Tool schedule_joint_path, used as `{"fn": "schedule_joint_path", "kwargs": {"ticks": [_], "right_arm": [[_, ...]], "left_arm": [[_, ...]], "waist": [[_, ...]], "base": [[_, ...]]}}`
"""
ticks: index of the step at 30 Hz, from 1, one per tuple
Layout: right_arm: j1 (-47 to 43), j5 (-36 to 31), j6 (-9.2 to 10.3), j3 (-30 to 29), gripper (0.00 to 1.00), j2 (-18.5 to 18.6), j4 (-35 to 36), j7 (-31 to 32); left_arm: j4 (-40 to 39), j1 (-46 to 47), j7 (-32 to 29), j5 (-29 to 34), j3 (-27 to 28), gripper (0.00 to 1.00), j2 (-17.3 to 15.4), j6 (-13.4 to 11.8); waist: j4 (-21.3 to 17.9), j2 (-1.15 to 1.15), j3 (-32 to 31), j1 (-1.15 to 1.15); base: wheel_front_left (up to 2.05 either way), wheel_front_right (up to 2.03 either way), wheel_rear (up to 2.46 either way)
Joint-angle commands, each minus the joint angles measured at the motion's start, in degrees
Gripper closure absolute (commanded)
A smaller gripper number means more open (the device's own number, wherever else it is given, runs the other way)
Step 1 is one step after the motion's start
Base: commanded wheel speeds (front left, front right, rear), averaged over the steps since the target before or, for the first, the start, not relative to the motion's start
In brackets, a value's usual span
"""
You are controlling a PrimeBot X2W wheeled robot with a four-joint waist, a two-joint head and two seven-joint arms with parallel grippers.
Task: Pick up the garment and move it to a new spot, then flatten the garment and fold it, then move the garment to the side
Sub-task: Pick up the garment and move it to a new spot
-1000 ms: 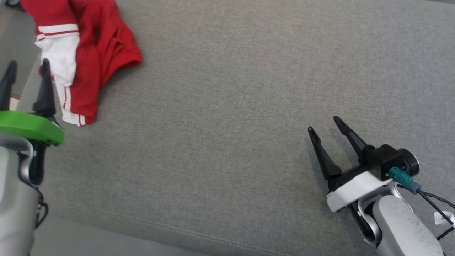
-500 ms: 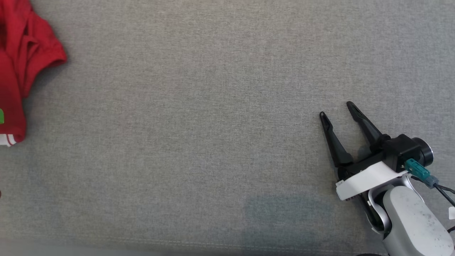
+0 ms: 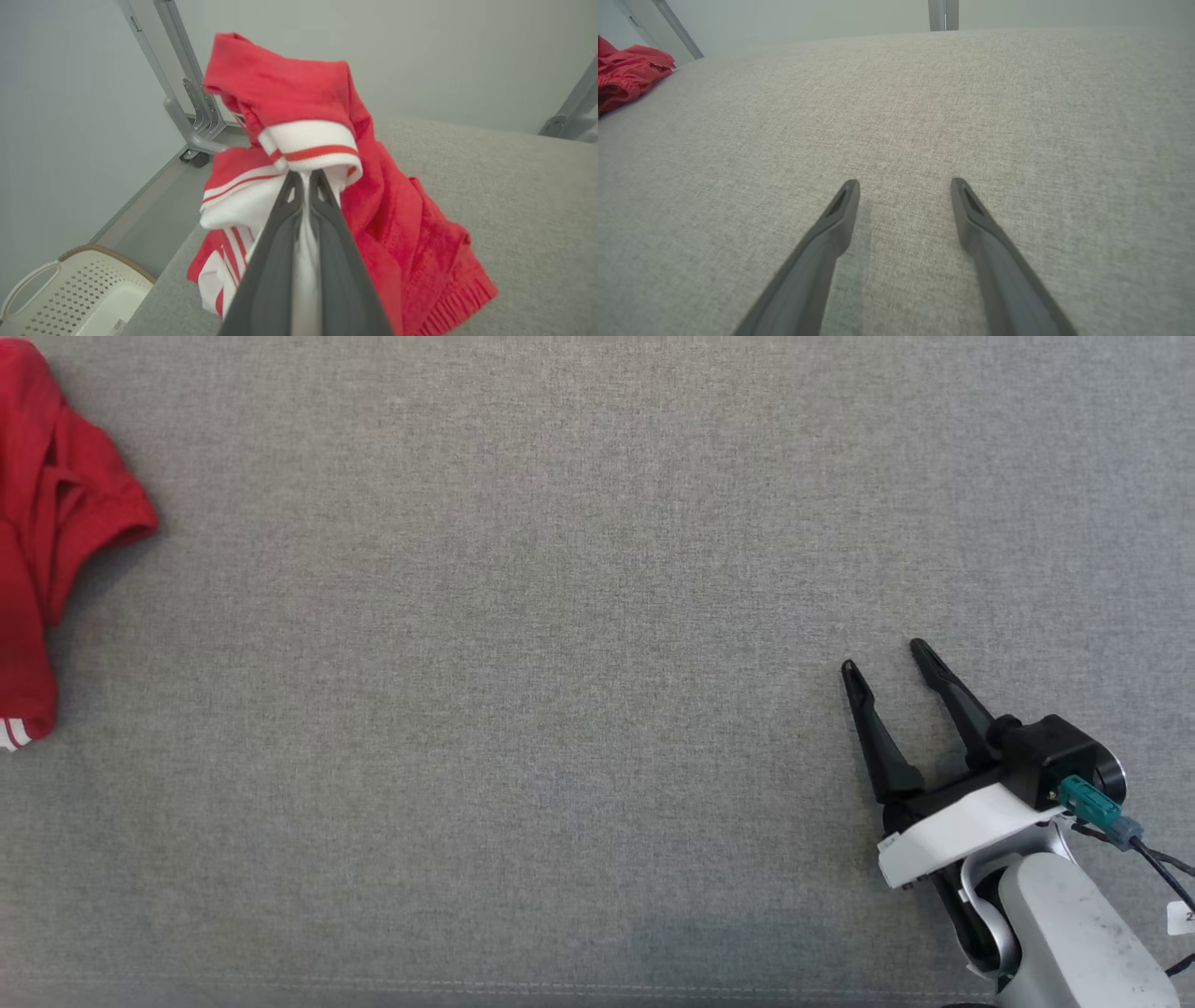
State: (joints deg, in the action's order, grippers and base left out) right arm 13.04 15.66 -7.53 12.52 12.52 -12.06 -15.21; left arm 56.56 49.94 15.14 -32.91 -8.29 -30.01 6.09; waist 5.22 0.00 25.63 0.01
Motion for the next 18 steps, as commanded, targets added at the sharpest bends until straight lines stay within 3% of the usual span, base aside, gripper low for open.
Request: {"fn": "schedule_joint_path", "kwargs": {"ticks": [1,5,9,14,18], "right_arm": [[-0.7,0.4,0.08,0.0,0.00,-0.2,-0.2,0.1],[-1.7,1.4,0.08,0.4,0.00,-1.6,-1.1,0.1],[-2.8,2.5,0.08,0.7,0.00,-3.4,-1.9,0.1],[-3.6,3.7,0.08,1.4,0.00,-5.2,-2.7,0.0],[-4.0,4.9,0.08,1.2,0.00,-6.2,-3.0,0.0]], "left_arm": [[-1.5,0.3,0.0,1.0,0.3,1.00,-0.8,0.3],[-9.0,0.6,0.0,4.7,0.3,1.00,-1.0,0.9],[-16.7,-0.5,0.0,7.4,-2.2,1.00,1.6,1.5],[-24.9,-3.8,0.0,5.4,-11.8,1.00,7.1,1.4],[-29.4,-7.6,0.0,3.6,-20.3,1.00,13.6,1.4]], "waist": [[0.0,0.00,-1.5,-0.01],[-0.2,0.00,-5.4,-0.01],[-0.9,0.00,-10.0,-0.01],[-2.7,0.00,-13.9,-0.01],[-5.2,0.00,-15.7,-0.01]], "base": [[0.00,0.00,0.00],[0.00,0.00,0.00],[0.00,0.00,0.00],[0.00,0.00,0.00],[0.00,0.00,0.00]]}}
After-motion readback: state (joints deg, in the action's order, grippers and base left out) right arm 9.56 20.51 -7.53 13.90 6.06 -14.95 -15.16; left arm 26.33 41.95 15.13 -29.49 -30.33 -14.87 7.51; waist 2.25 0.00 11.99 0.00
